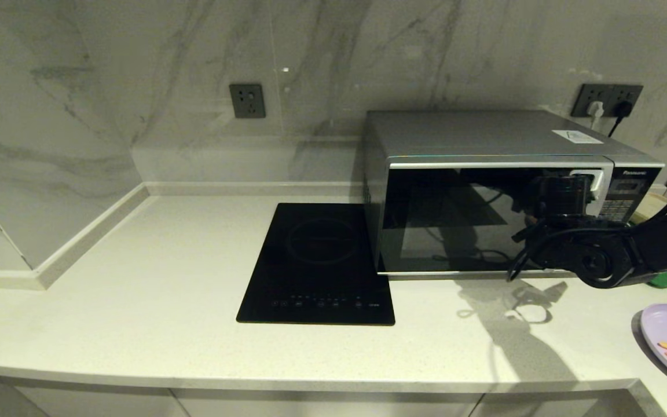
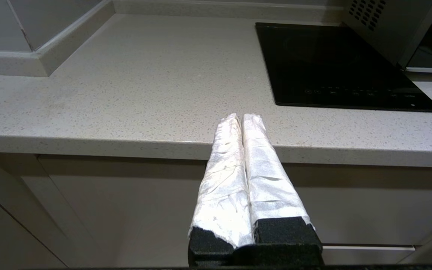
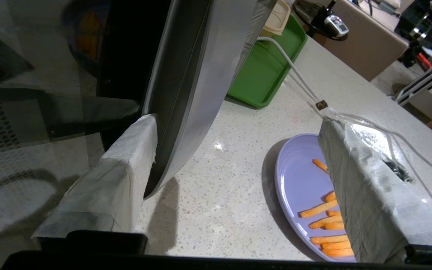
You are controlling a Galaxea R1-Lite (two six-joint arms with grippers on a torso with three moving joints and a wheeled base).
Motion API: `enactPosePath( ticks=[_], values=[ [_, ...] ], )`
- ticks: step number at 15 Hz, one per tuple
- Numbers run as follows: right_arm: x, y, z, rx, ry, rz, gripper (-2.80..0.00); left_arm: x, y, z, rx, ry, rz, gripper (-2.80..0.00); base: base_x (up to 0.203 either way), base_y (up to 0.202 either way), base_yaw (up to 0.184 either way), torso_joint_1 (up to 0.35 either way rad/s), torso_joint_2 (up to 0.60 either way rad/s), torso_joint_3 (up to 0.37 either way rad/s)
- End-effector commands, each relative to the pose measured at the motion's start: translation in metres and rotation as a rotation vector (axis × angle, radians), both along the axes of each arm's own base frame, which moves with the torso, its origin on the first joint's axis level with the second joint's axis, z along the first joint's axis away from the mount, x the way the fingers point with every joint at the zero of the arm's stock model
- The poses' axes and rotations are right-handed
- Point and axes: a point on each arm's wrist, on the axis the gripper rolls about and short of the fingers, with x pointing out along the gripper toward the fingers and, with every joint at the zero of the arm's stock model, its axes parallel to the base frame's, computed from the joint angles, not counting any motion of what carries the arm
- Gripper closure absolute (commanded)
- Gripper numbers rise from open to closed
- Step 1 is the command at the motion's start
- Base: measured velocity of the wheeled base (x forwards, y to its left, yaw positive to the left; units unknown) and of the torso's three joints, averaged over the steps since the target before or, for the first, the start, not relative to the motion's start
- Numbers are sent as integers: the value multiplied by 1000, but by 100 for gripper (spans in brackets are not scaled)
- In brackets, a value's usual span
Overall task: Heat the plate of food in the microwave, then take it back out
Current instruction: Open the microwave oven
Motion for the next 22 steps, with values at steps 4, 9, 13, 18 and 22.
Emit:
enactPosePath(
  ticks=[4, 9, 13, 18, 22],
  values=[
    [-5, -4, -2, 0, -7, -34, -280, 0, 0, 0, -1, 0, 1, 0, 0, 0, 0, 0, 0, 0],
    [-4, -5, -3, -5, -10, -52, -280, 0, 0, 0, -1, 0, 1, 0, 0, 0, 0, 0, 0, 0],
    [-5, -6, -4, 3, -28, -69, -280, 0, 0, 0, -1, 0, 1, 0, 0, 0, 0, 0, 0, 0],
    [-31, -10, 8, 6, -40, -82, -280, 0, 0, 0, -1, 0, 1, 0, 0, 0, 0, 0, 0, 0],
    [-57, -12, 11, 14, -20, -62, -280, 0, 0, 0, -1, 0, 1, 0, 0, 0, 0, 0, 0, 0]
  ],
)
